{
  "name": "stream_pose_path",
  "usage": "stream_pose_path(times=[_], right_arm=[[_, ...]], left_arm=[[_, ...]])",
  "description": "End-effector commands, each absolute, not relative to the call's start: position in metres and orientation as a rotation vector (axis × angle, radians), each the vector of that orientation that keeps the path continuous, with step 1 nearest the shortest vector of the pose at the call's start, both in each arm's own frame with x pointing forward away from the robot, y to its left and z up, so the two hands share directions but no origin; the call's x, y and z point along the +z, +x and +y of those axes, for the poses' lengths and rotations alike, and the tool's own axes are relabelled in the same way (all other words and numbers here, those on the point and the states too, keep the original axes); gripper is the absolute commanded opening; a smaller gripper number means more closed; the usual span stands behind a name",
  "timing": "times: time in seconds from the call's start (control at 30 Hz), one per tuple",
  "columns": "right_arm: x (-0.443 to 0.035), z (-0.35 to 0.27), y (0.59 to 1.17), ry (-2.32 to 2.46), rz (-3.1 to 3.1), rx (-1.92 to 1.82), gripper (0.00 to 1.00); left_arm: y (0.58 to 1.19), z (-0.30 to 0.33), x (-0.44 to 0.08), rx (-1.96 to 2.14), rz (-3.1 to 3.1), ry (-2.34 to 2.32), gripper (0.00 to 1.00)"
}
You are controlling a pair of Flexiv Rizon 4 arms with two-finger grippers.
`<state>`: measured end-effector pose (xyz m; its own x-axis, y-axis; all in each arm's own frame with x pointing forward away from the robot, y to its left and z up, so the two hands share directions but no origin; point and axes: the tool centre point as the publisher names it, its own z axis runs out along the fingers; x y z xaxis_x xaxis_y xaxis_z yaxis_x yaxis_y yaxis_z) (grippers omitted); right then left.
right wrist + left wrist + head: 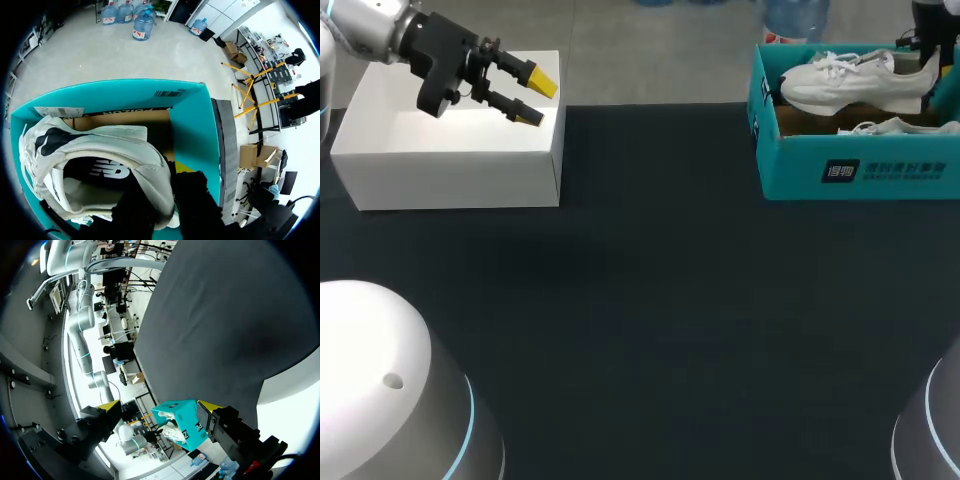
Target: Take the shoe out of the shoebox, open the shoe tongue, remove and reinsert the insole, then place the shoe into the shoebox
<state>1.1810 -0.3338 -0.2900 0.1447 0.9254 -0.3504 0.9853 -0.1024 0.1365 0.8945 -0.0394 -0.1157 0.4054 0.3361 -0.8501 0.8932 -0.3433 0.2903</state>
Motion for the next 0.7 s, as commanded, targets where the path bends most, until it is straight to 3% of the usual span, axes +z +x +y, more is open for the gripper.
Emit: stream_pose_path(times=[0.03,0.7], right_arm=[[-0.303,-0.334,1.193,2.112,1.845,-0.283,0.0],[-0.354,-0.339,1.185,2.177,1.811,-0.346,0.0]], left_arm=[[0.895,-0.039,-0.115,-0.894,1.055,1.88,1.0],[0.895,-0.039,-0.115,-0.894,1.055,1.88,1.0]])
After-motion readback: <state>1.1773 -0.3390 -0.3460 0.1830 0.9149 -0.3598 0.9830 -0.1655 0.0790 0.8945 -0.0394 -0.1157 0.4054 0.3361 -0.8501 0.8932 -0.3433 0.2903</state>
